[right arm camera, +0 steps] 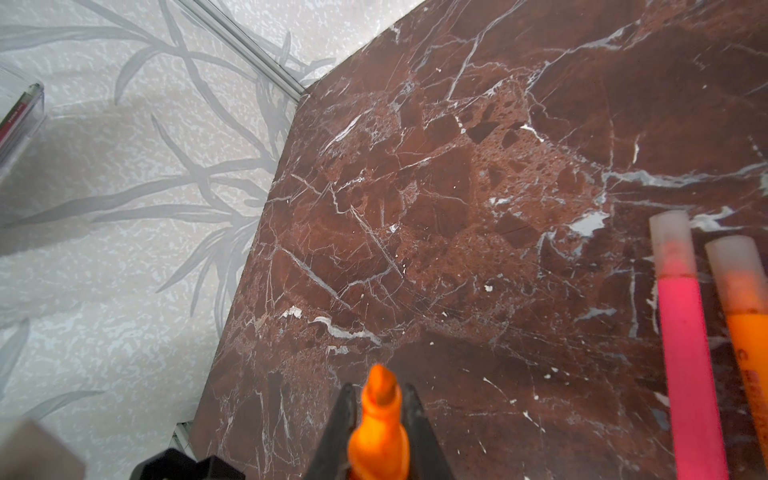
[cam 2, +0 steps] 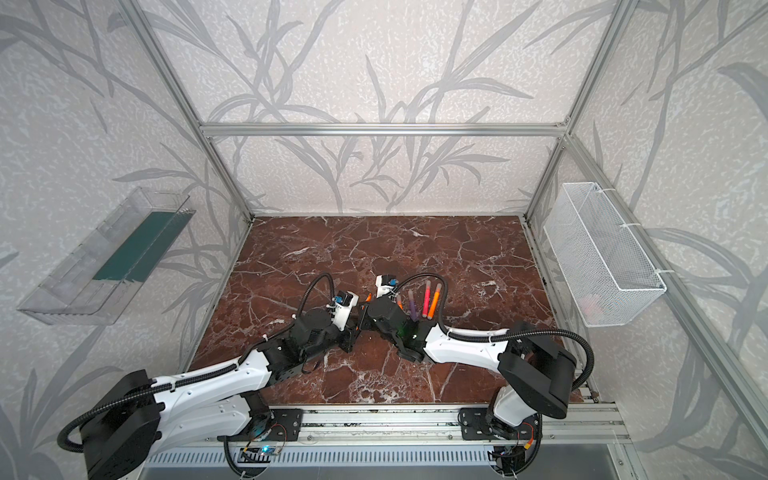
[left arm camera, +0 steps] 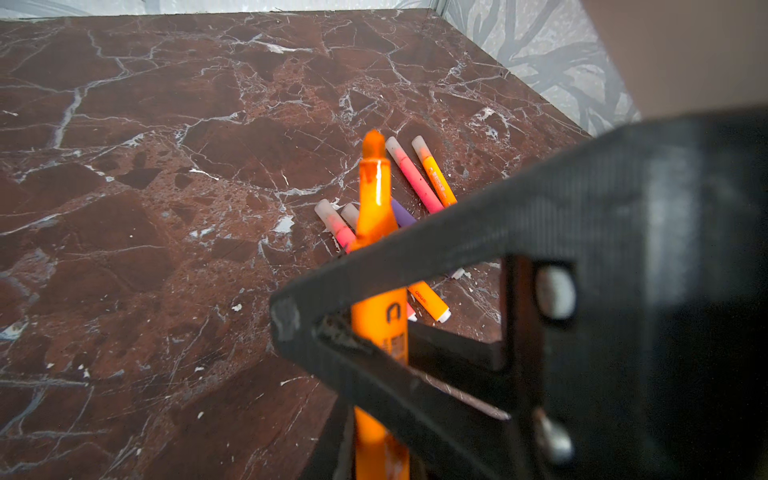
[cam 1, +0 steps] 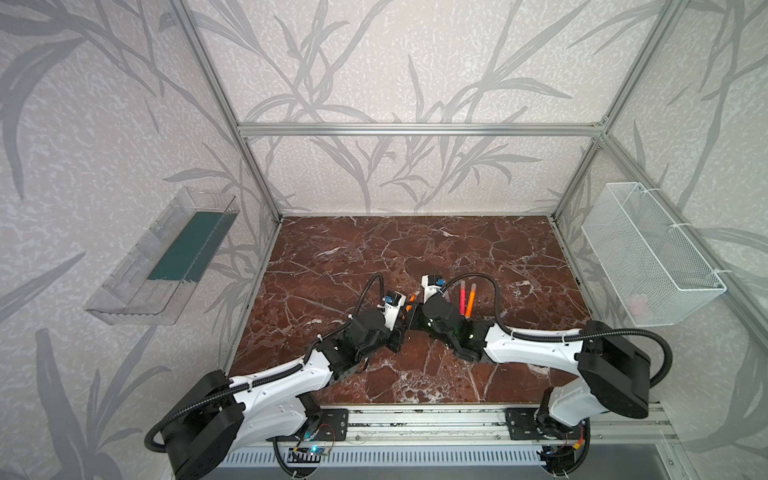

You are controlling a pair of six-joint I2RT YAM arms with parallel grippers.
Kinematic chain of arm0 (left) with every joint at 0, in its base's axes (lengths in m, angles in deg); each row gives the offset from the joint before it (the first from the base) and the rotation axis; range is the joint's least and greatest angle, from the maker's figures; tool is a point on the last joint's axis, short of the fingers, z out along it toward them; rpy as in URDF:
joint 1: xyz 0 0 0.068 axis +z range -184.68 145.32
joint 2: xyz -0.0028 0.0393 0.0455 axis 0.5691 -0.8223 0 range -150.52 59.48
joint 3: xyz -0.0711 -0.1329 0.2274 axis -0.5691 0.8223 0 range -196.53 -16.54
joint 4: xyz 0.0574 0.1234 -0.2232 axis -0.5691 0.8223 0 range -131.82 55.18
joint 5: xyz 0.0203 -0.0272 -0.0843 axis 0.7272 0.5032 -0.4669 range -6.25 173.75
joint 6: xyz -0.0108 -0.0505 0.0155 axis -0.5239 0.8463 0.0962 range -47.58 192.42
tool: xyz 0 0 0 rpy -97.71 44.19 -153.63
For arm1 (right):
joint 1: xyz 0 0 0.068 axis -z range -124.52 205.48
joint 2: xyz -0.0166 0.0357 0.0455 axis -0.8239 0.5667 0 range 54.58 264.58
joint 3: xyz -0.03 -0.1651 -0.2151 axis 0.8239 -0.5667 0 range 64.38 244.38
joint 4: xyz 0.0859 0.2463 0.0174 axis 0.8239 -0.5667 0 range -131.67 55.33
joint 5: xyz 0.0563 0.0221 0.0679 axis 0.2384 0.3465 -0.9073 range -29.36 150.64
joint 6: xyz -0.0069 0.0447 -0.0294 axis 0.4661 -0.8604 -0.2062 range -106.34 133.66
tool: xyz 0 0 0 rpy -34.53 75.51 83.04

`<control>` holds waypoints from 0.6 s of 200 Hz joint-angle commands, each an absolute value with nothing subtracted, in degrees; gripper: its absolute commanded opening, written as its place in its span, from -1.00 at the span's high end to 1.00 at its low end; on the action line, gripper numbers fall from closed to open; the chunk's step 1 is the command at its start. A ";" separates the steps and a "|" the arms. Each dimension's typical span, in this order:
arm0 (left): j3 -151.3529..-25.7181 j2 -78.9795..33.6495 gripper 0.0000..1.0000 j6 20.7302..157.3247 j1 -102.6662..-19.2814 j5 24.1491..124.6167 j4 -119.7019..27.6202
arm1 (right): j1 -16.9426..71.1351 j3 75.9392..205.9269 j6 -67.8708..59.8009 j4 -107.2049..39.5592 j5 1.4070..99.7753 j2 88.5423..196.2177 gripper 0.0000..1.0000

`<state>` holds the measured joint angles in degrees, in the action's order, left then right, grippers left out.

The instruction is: Insert the pens into the pen caps

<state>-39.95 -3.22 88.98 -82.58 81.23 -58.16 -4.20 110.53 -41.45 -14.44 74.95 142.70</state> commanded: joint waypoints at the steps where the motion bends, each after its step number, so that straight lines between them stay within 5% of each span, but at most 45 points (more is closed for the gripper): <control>1: -40.71 -2.77 0.66 87.86 -83.11 81.00 -62.49 | -5.25 111.28 -41.71 -13.90 74.45 142.91 1.00; 36: -40.16 -3.10 0.92 88.62 -83.14 81.85 -63.99 | -5.25 109.60 -42.15 -11.89 74.35 142.67 1.00; 53: -39.46 -3.28 0.96 89.90 -82.85 83.83 -65.33 | -5.32 109.50 -40.28 -12.99 74.46 141.26 0.49; 72: -39.15 -3.95 1.00 92.33 -81.84 86.49 -65.80 | -5.23 108.32 -38.56 -17.89 78.06 137.66 0.18; 120: -38.32 -6.78 1.00 96.14 -75.51 82.87 -68.34 | -0.73 101.96 -33.77 -38.19 90.06 121.29 0.05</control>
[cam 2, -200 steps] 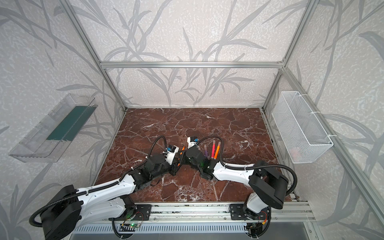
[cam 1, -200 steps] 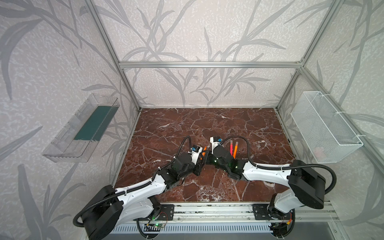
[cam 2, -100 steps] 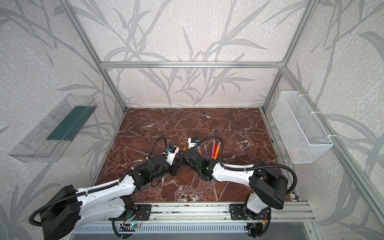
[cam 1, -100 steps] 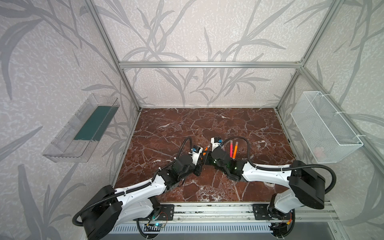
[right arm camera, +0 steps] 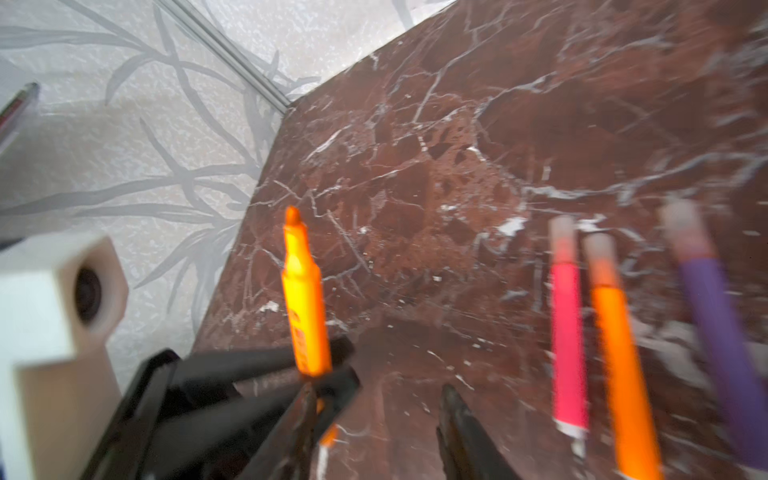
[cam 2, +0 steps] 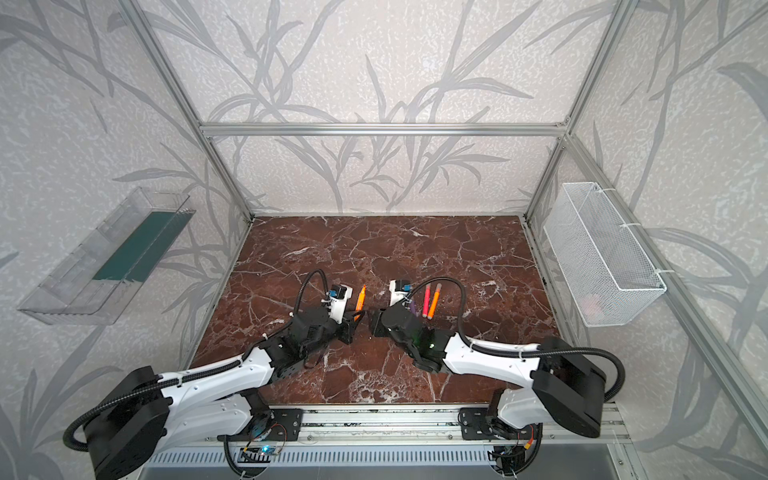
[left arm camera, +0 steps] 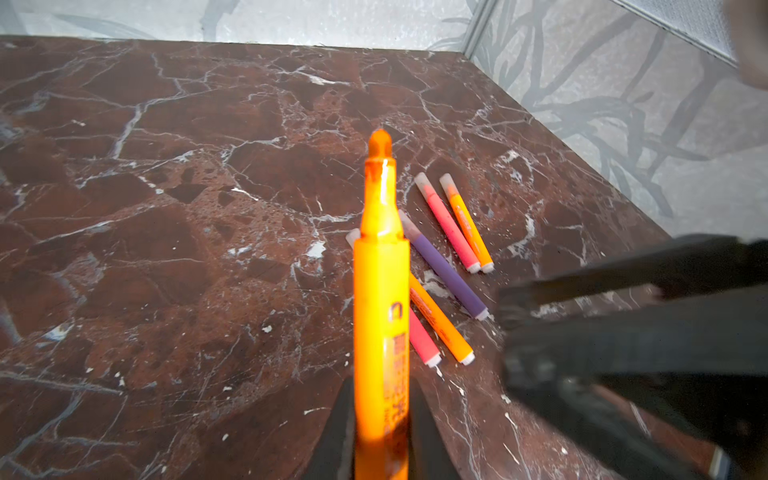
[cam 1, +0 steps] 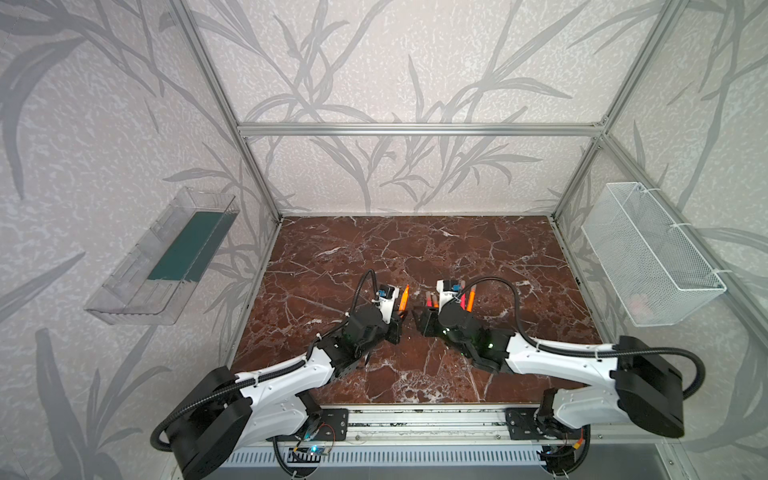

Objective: Insert the pens into the pen caps
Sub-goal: 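Move the right gripper away down to the pale caps on the table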

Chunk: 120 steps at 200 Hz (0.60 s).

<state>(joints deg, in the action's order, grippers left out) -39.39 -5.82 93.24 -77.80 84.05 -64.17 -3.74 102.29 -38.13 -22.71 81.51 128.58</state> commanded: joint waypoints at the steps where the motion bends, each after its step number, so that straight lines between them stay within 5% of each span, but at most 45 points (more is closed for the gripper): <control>1: -38.20 -6.83 1.00 96.10 -75.44 82.78 -68.49 | -0.62 102.02 -33.65 -38.85 90.42 121.02 0.05; 41: -36.97 -6.83 1.00 95.17 -75.25 78.64 -71.44 | 8.21 102.25 -27.99 -58.18 93.69 116.25 0.08; 79: -36.20 -6.98 1.00 93.87 -75.20 75.47 -73.30 | 16.44 101.77 -27.17 -63.05 85.93 121.61 0.26; 120: -35.35 -4.79 1.00 93.69 -75.20 76.18 -72.39 | 18.59 98.05 -31.78 -64.90 85.76 123.81 0.18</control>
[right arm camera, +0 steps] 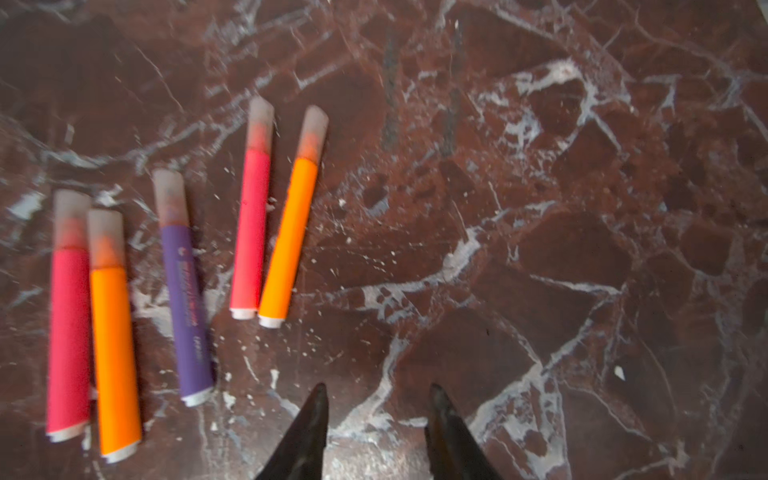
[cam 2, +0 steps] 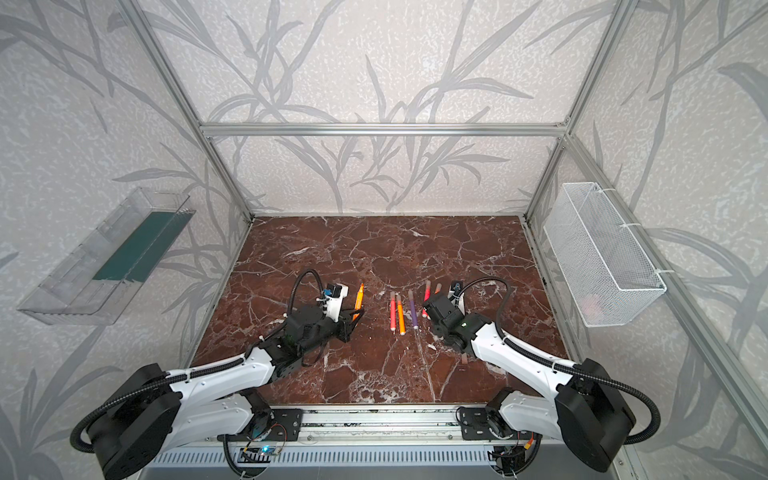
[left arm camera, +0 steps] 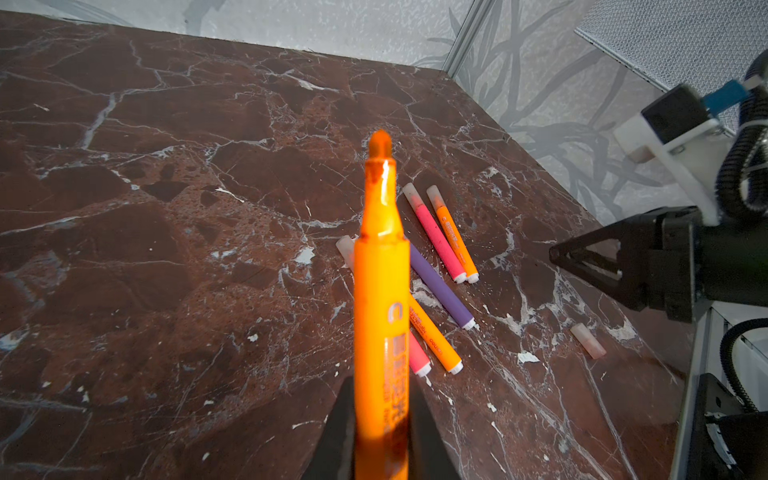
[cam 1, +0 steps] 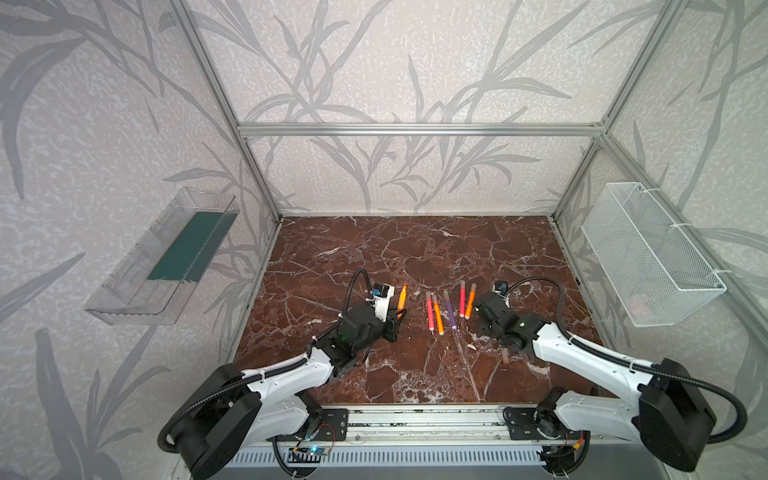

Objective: Insert the pens into the pen caps
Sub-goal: 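Move the right gripper away down to the pale caps on the table, then grasp a pale cap with the right gripper and lift it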

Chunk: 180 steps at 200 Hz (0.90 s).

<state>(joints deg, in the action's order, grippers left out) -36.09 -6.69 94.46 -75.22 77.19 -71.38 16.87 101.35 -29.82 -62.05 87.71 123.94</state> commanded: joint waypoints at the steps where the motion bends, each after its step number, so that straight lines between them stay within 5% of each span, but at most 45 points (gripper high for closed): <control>1: -35.35 -4.74 1.00 93.65 -75.20 76.10 -72.31 | 18.66 97.83 -31.78 -64.59 85.46 123.78 0.18; 112: -34.40 2.58 1.00 92.99 -75.27 77.82 -68.22 | 19.27 89.27 -34.32 -63.40 73.19 120.75 0.26; 180: -34.77 2.63 1.00 92.98 -75.24 77.69 -67.76 | 14.67 89.82 -36.43 -72.60 76.28 113.53 0.20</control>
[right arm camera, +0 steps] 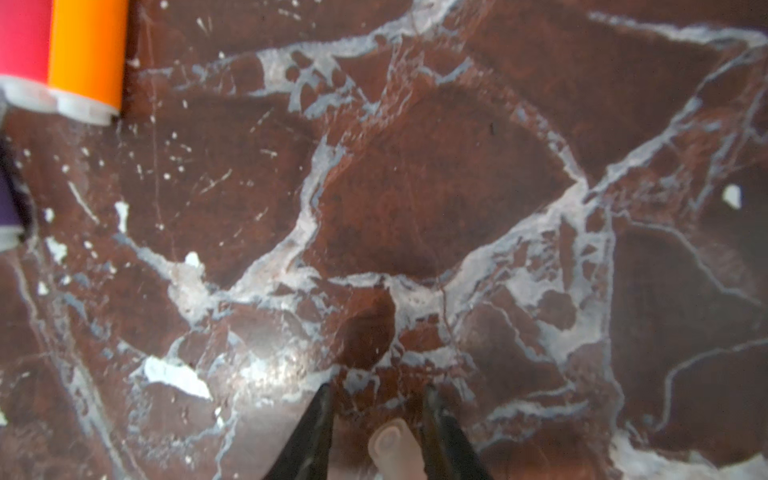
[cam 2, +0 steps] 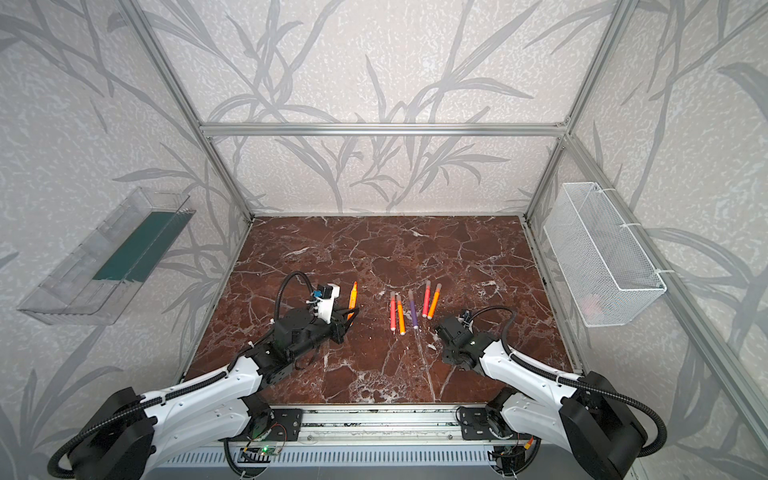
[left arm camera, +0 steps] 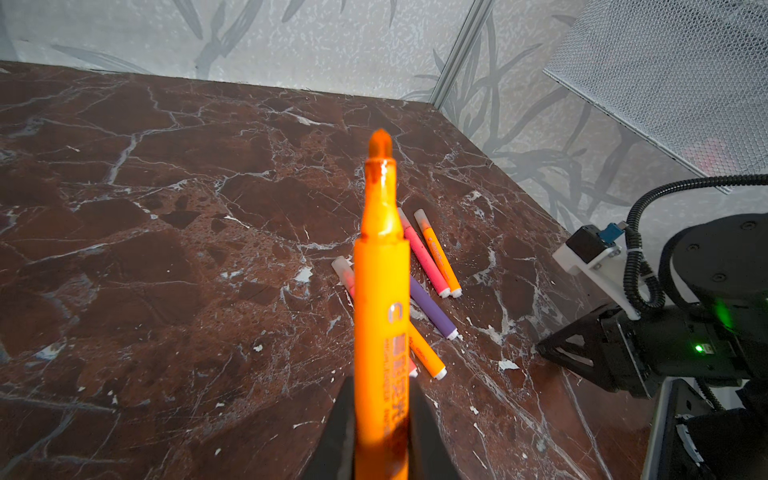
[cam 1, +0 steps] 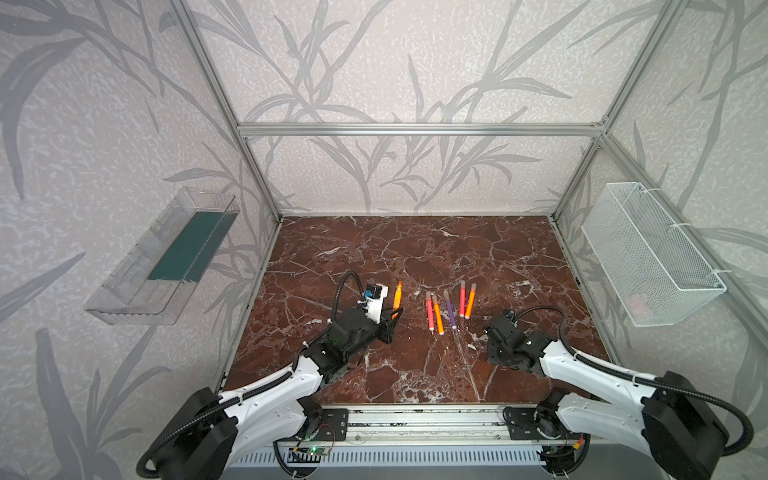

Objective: Insert the pens into the pen caps
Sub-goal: 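Grasp a pale cap with the right gripper and lift it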

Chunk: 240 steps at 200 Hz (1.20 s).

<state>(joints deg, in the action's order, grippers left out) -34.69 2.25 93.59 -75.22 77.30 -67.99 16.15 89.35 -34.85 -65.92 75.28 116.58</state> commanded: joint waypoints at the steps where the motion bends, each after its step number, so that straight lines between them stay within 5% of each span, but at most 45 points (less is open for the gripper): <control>1: -34.79 2.62 1.00 92.98 -75.22 77.69 -67.75 | 14.64 89.84 -36.47 -72.75 76.28 113.41 0.19; 64: -34.41 3.62 1.00 93.14 -75.23 77.16 -67.36 | 13.48 88.29 -36.68 -72.17 73.75 113.27 0.05; 102: -33.98 4.94 1.00 93.34 -75.22 77.43 -66.88 | 12.60 88.03 -36.27 -70.05 72.42 114.17 0.39; 187: -33.60 5.92 1.00 93.69 -75.21 76.91 -66.64 | 12.41 86.56 -37.24 -68.69 75.28 115.38 0.35; 240: -33.41 6.45 1.00 93.73 -75.20 76.13 -66.61 | 12.43 86.53 -36.83 -67.59 74.98 116.30 0.63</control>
